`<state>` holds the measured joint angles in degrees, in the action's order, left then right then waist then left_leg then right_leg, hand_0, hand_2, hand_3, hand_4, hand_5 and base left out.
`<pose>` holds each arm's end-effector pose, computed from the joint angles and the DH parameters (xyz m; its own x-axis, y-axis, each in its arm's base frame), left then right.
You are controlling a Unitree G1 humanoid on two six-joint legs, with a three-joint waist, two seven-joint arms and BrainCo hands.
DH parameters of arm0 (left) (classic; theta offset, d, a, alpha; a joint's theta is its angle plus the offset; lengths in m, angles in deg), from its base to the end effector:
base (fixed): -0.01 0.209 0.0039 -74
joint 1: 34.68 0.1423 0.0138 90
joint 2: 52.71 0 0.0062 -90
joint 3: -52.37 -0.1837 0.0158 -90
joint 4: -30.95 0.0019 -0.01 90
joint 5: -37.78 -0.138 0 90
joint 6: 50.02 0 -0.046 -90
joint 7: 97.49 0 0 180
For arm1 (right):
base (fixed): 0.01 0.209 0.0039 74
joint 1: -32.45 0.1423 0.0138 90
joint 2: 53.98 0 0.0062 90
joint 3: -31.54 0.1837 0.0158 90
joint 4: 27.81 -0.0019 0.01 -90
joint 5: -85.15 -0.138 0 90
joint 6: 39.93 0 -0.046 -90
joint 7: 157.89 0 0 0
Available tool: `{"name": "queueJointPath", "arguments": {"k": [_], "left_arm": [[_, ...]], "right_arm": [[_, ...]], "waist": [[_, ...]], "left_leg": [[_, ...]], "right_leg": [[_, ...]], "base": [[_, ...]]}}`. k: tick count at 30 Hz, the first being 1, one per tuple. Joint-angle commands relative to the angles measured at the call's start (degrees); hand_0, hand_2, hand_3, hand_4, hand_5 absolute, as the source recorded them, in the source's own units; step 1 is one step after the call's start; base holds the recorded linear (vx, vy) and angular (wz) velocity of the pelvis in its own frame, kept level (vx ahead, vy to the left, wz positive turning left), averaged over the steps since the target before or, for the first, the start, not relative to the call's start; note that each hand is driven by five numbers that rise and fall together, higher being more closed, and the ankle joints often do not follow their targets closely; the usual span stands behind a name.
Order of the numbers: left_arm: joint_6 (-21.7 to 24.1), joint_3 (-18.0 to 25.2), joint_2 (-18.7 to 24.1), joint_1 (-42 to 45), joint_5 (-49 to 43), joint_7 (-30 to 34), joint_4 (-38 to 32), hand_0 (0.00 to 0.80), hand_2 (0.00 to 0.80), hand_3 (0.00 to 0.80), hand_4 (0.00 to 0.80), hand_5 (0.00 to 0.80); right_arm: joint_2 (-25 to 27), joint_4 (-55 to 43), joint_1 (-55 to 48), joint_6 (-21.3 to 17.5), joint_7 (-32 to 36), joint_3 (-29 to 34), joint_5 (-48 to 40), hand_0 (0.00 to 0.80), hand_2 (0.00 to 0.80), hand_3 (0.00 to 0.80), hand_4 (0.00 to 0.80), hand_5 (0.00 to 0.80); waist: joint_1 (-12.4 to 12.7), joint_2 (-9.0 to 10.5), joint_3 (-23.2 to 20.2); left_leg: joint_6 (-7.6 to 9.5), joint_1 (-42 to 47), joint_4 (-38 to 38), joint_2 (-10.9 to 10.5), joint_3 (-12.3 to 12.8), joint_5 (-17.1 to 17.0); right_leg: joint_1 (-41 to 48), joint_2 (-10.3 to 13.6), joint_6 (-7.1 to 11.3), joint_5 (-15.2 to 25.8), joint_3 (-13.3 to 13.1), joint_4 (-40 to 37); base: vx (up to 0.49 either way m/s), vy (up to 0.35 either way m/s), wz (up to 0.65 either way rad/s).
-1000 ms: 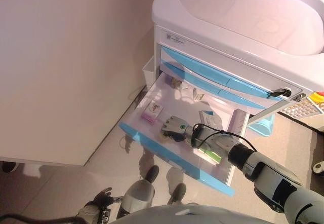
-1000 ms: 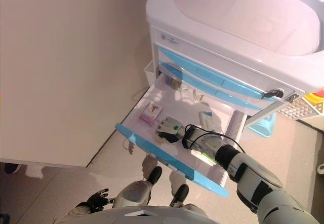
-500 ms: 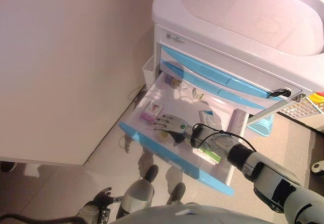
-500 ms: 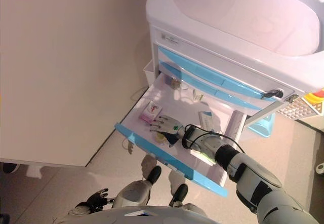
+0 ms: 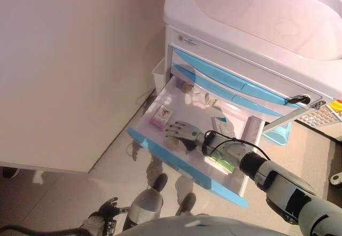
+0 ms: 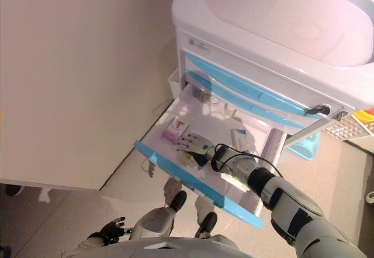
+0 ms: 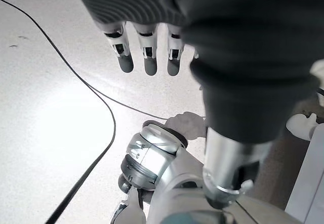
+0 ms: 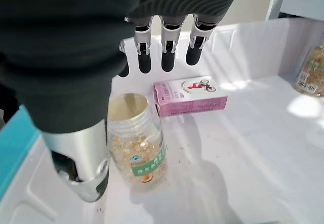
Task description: Open the drawer and pick up the medicine
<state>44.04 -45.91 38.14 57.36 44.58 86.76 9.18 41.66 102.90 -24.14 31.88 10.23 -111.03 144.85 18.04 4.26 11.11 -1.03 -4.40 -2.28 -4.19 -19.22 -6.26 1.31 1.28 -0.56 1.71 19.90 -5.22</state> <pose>0.0679 0.2421 -0.1099 0.3960 0.1406 -0.9074 0.0628 0.9818 0.1795 0.2548 -0.1129 0.0042 0.6005 0.7250 -0.3372 -0.1486 -0.3132 -0.9380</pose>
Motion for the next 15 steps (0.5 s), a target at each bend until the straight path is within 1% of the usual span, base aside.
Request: {"name": "queueJointPath", "arguments": {"k": [1, 6, 15], "left_arm": [[1.43, -2.59, 1.43, -0.03, -0.43, 0.31, 1.03, 0.000, 0.000, 0.000, 0.000, 0.000], [1.82, -2.63, 1.62, -0.07, -0.17, 0.39, 0.99, 0.000, 0.000, 0.000, 0.000, 0.000], [2.21, -3.09, 1.58, -0.29, 0.17, 0.37, 0.75, 0.000, 0.000, 0.000, 0.000, 0.000]], "right_arm": [[-0.77, -1.57, 1.22, 1.03, -1.09, -0.34, 0.18, 0.000, 0.000, 0.000, 0.000, 0.000], [-1.19, -0.43, 1.99, 1.36, -1.37, -0.29, 0.24, 0.000, 0.000, 0.000, 0.000, 0.000], [-2.33, 0.82, 3.15, 1.52, -2.30, -0.17, 0.05, 0.000, 0.000, 0.000, 0.000, 0.000]], "waist": [[1.62, -0.23, 1.33], [1.94, -0.45, 1.92], [2.39, -0.38, 2.55]], "left_leg": [[1.87, 1.11, -1.69, -3.70, -0.37, 3.13], [1.96, 0.59, -1.80, -3.81, -0.53, 2.90], [2.07, 0.18, -1.84, -3.93, -0.65, 2.75]], "right_leg": [[1.49, 0.04, 1.92, -4.91, -0.44, 5.79], [1.11, 0.24, 1.99, -4.79, -0.07, 5.74], [0.77, 0.54, 2.21, -4.55, 0.30, 5.83]], "base": [[-0.016, 0.012, 0.09], [-0.012, 0.016, 0.09], [0.000, 0.000, 0.00]]}}
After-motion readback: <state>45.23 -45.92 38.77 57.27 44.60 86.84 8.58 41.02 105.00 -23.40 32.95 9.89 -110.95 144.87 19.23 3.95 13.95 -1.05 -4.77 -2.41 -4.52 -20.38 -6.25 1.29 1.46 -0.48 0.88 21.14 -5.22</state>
